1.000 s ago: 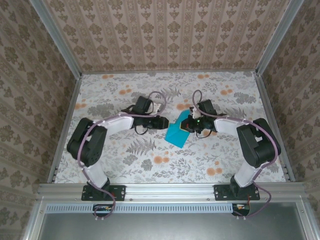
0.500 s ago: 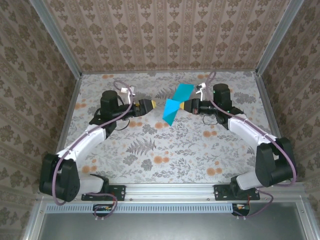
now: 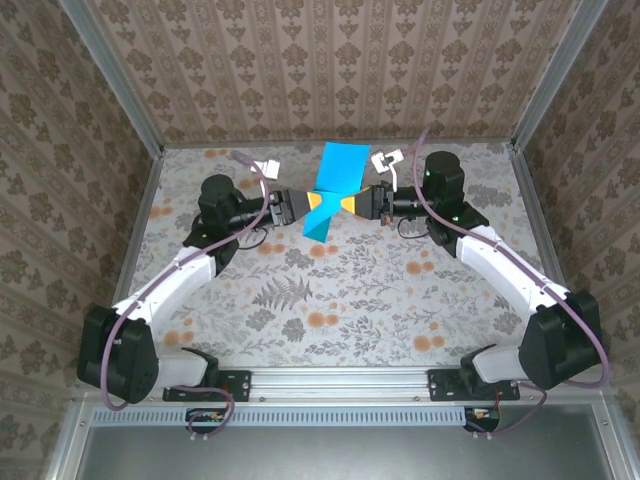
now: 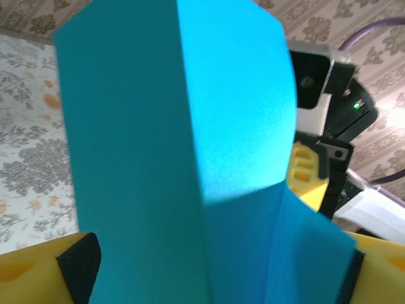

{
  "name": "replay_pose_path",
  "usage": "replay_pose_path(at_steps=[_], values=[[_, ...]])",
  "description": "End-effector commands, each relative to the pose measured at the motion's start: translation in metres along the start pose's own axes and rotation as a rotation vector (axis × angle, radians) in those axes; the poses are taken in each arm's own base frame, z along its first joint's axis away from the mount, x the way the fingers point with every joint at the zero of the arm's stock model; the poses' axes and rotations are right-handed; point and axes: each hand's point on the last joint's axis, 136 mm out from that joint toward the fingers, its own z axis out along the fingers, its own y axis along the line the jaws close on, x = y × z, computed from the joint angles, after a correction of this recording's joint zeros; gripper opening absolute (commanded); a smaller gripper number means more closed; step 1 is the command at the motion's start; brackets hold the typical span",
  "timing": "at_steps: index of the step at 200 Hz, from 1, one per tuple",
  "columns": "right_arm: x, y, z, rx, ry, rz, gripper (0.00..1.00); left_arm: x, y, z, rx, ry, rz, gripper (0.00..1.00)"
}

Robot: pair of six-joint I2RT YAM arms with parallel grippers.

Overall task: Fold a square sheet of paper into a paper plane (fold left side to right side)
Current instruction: Turn over the paper at the center of the table.

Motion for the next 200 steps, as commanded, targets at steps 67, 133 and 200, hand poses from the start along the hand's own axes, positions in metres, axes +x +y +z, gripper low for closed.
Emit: replay_pose_path(at_steps=[67,133,200], values=[[0.010,-0.017,0.001,0.046,0.015,0.033,0.05,-0.013,-0.026,-0.002,0.074,-0.020,0.050,0.51],[0.018,-0.030,-0.001,0.089,0.026,0.065,0.07,-0.015,-0.020,-0.005,0.048,-0.034,0.045,0.37],[0.026,-0.046,0.002,0.113,0.038,0.110,0.08,-0.013,-0.011,-0.005,0.016,-0.031,0.033,0.26]])
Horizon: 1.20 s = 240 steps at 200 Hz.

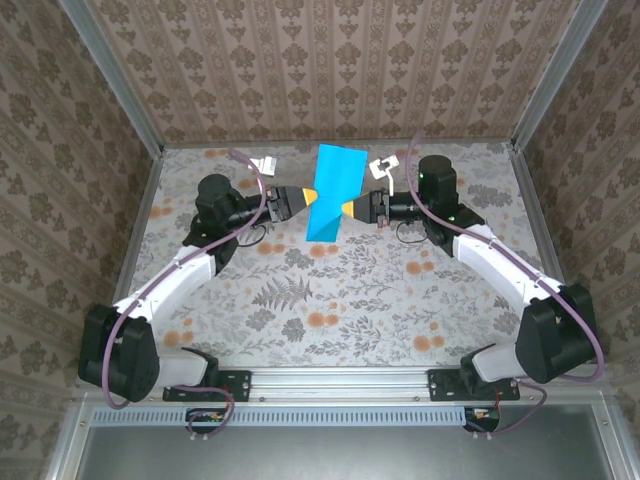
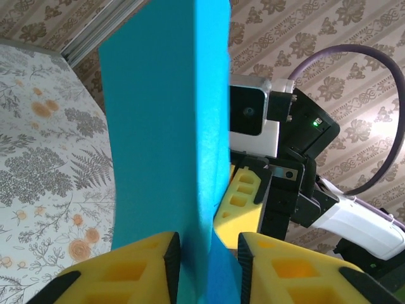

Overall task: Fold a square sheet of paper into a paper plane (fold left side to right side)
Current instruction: Turn over the paper at the center of the table.

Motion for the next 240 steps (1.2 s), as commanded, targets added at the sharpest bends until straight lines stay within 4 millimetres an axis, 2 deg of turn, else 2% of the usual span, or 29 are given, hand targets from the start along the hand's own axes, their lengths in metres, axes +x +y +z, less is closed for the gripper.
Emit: replay_pose_path(at_steps=[1,62,91,107,110,123,131,136,156,177,191,214,226,240], values=[[0.005,-0.010,0.001,0.021,0.006,0.017,0.08,-0.007,-0.010,-0.002,0.007,-0.012,0.057,0.26],[0.006,-0.011,0.001,0.021,0.008,0.023,0.12,-0.001,-0.003,-0.001,-0.032,0.006,0.056,0.08],[0.008,-0.011,-0.002,0.041,0.013,0.019,0.25,0.002,0.003,-0.003,-0.087,0.013,0.063,0.00],[0.013,-0.023,-0.007,0.097,0.022,0.031,0.33,0.005,0.009,-0.008,-0.159,0.019,0.081,0.00],[0.010,-0.016,-0.012,0.104,0.010,0.010,0.36,0.007,0.011,-0.009,-0.177,0.021,0.079,0.00],[0.011,-0.024,-0.023,0.175,-0.001,0.007,0.45,0.011,0.019,-0.016,-0.275,0.031,0.100,0.00],[0.013,-0.033,-0.032,0.245,-0.007,0.014,0.51,0.013,0.028,-0.024,-0.361,0.039,0.122,0.00],[0.015,-0.039,-0.039,0.293,-0.011,0.018,0.54,0.020,0.027,-0.021,-0.400,0.062,0.154,0.00],[0.022,-0.068,-0.069,0.569,-0.007,0.020,0.63,0.033,0.042,-0.034,-0.626,0.130,0.232,0.00],[0.028,-0.099,-0.118,0.918,-0.024,0.046,0.66,0.042,0.061,-0.051,-0.873,0.185,0.301,0.00],[0.035,-0.112,-0.155,1.133,-0.051,0.086,0.71,0.046,0.071,-0.064,-1.045,0.217,0.341,0.00],[0.047,-0.119,-0.196,1.333,-0.105,0.126,0.86,0.052,0.083,-0.092,-1.355,0.253,0.391,0.00],[0.053,-0.118,-0.208,1.383,-0.125,0.136,0.94,0.055,0.084,-0.104,-1.512,0.271,0.412,0.00],[0.058,-0.118,-0.217,1.422,-0.147,0.147,0.99,0.059,0.081,-0.110,-1.646,0.294,0.431,0.00]])
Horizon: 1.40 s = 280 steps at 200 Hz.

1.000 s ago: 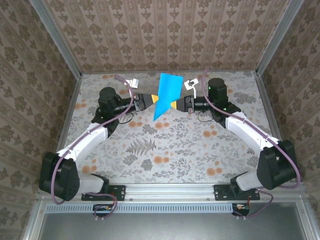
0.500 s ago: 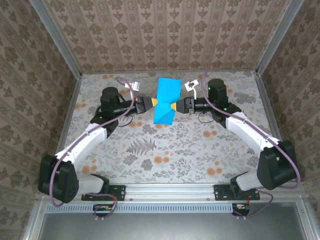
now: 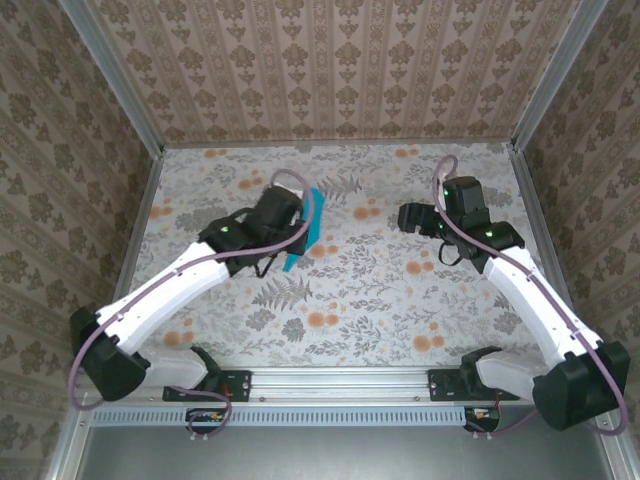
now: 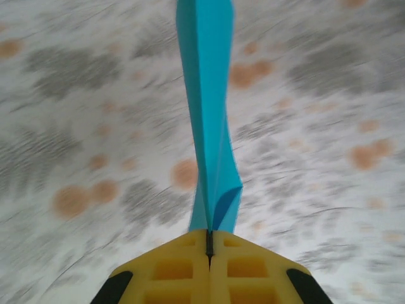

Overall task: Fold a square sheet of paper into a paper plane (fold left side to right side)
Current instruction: Turn over the paper at the center of the table.

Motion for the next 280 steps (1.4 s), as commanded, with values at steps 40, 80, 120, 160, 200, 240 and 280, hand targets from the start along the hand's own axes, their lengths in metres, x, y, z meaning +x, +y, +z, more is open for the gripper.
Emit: replay_pose_path(at_steps=[40,80,120,160,200,240,280], values=[[0.020,-0.061,-0.019,0.294,-0.026,0.064,1.00,0.038,0.046,0.008,-0.618,0.174,0.049,0.00],[0.026,-0.063,-0.020,0.296,-0.017,0.041,1.00,0.056,0.013,0.061,-0.587,0.317,0.032,0.00],[0.033,-0.061,-0.018,0.278,-0.004,0.021,1.00,0.071,-0.025,0.110,-0.490,0.458,0.021,0.00],[0.039,-0.057,-0.012,0.246,0.016,0.024,1.00,0.076,-0.053,0.143,-0.352,0.537,-0.003,0.12],[0.044,-0.041,-0.002,0.163,0.061,0.037,1.00,0.069,-0.089,0.161,-0.115,0.557,-0.067,0.31],[0.055,-0.004,0.014,-0.042,0.144,0.065,0.99,0.031,-0.105,0.147,0.101,0.436,-0.124,0.37],[0.071,0.053,0.039,-0.302,0.267,0.137,0.88,0.011,-0.057,0.115,0.204,0.301,-0.256,0.45]])
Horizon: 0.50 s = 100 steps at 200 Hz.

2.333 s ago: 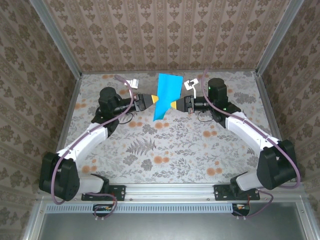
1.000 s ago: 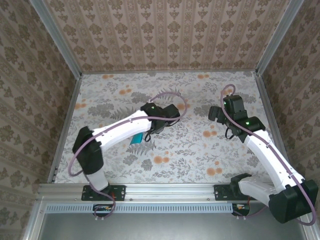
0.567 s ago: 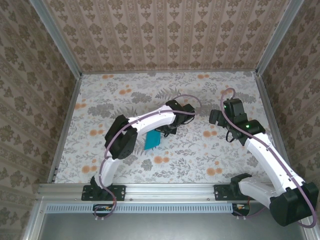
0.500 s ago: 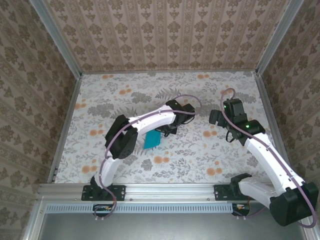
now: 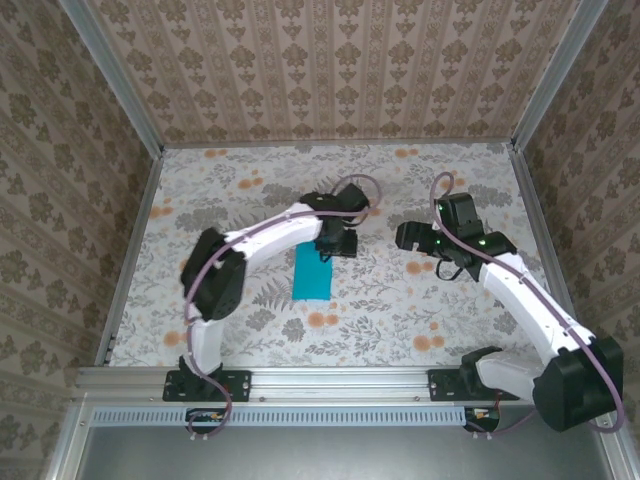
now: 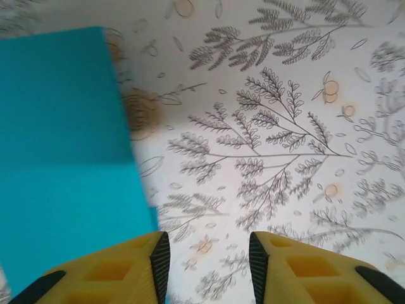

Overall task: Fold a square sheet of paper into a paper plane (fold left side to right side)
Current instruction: Turn over the paper at the center of the table.

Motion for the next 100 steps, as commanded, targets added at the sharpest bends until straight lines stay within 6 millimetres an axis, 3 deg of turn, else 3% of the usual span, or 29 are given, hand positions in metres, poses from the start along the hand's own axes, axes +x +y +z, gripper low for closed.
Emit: replay_pose_path(at_steps=[1,33,40,89,100], values=[[0.014,0.044,0.020,-0.217,0.097,0.043,0.87,-0.022,0.011,-0.041,0.166,-0.127,-0.045,0.45],[0.019,0.082,0.048,-0.299,0.150,0.056,0.79,-0.010,0.071,-0.051,0.222,-0.181,-0.167,0.52],[0.024,0.088,0.062,-0.295,0.180,0.058,0.78,-0.007,0.080,-0.051,0.243,-0.183,-0.189,0.53],[0.025,0.141,0.119,-0.327,0.249,0.009,0.70,0.018,0.110,-0.036,0.361,-0.134,-0.268,0.57],[0.025,0.152,0.131,-0.336,0.258,-0.003,0.69,0.017,0.125,-0.031,0.361,-0.126,-0.314,0.57]])
